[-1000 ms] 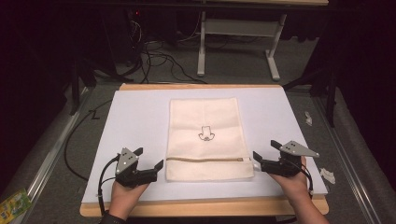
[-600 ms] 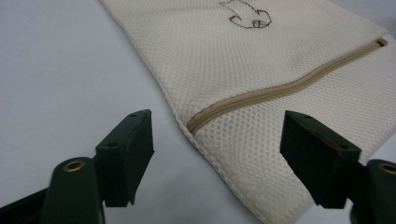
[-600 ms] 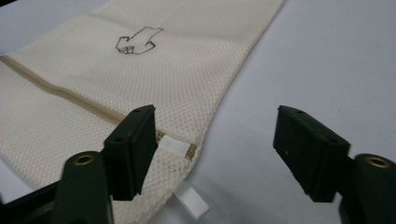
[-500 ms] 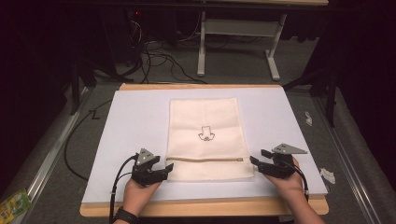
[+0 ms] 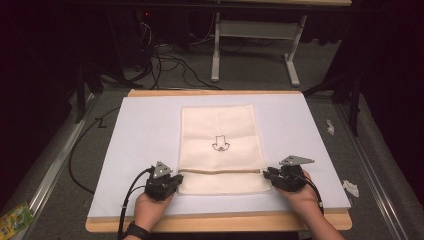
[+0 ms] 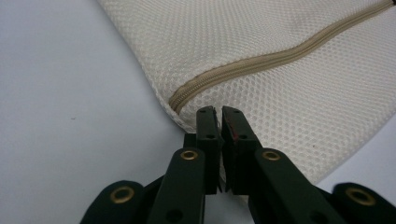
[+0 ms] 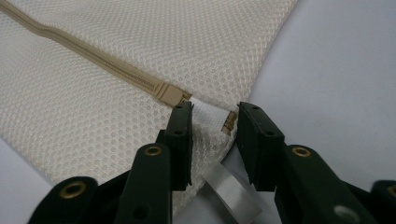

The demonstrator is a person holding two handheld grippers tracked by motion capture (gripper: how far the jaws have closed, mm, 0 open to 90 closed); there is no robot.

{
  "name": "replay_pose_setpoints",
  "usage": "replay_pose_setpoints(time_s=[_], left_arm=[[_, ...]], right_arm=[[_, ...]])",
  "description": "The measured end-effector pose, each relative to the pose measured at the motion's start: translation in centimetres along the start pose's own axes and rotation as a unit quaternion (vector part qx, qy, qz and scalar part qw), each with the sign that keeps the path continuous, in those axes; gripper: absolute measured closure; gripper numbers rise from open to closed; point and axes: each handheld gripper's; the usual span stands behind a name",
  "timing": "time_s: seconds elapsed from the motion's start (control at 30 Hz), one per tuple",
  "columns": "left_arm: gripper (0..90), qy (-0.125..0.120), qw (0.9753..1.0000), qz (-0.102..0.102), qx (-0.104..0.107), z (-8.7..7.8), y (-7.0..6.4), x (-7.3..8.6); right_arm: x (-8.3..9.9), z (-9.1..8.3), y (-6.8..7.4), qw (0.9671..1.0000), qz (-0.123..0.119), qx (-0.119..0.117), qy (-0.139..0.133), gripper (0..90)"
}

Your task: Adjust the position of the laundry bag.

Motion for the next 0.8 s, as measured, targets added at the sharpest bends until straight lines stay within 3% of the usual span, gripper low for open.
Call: replay_pose_setpoints(time_s=[0.1, 0.3, 0.4, 0.53, 0.6, 0.67, 0.7, 0.8], left_arm=[[89.2, 0.003, 1.0, 0.002, 0.004, -0.1, 0.0, 0.0], [89.3, 0.023, 0.9996, 0.014, 0.013, -1.4, -0.6, 0.7], [89.1, 0.028, 0.9994, 0.019, 0.008, -2.0, -0.7, 1.0], [88.9, 0.036, 0.9986, 0.03, -0.022, -2.3, -0.5, 0.8], [86.7, 0.032, 0.999, 0.021, -0.023, -2.4, -0.3, 0.9], [77.7, 0.028, 0.9992, 0.017, -0.022, -2.4, -0.2, 0.8], [72.6, 0.013, 0.9996, 0.007, -0.023, -2.7, -0.2, 0.6], [60.7, -0.008, 0.9996, 0.007, -0.025, -3.0, -0.2, 0.3]], right_arm=[[0.1, -0.2, 0.0, 1.0, -0.005, 0.0, 0.0, 82.6], [0.6, -0.9, 0.7, 0.9997, -0.02, -0.01, 0.007, 83.2], [1.4, -1.8, 1.7, 0.9989, -0.03, -0.031, 0.016, 83.4], [1.8, -2.2, 2.7, 0.9972, -0.045, -0.054, 0.024, 82.0], [1.8, -2.2, 2.9, 0.9969, -0.048, -0.057, 0.024, 77.3], [1.8, -2.2, 2.9, 0.997, -0.045, -0.06, 0.02, 72.0], [1.8, -2.4, 2.8, 0.9977, -0.041, -0.052, 0.011, 59.0], [1.7, -2.6, 2.6, 0.9984, -0.038, -0.043, 0.001, 52.3]])
Point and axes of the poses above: each handheld gripper's, and its own axes: z roughly forward along the jaws, x roughly out of its underside, y roughly to its left, and after that the axes turned 2 degrees about -x, right-handed
